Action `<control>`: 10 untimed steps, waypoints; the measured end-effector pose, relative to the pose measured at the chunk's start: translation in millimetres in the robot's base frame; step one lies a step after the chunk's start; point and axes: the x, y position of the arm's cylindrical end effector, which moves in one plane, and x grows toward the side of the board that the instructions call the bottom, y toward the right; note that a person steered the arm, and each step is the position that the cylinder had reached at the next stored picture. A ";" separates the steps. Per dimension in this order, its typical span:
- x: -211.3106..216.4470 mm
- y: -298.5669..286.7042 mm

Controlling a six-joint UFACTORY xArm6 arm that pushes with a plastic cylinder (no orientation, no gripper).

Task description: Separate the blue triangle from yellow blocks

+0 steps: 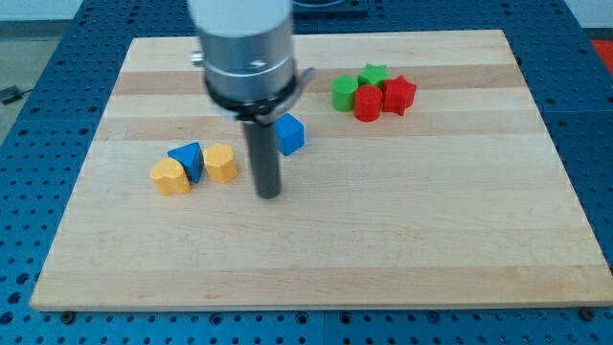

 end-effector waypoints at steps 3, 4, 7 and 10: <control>-57.3 -67.8; -68.2 -70.5; -52.9 -129.8; -61.1 -178.8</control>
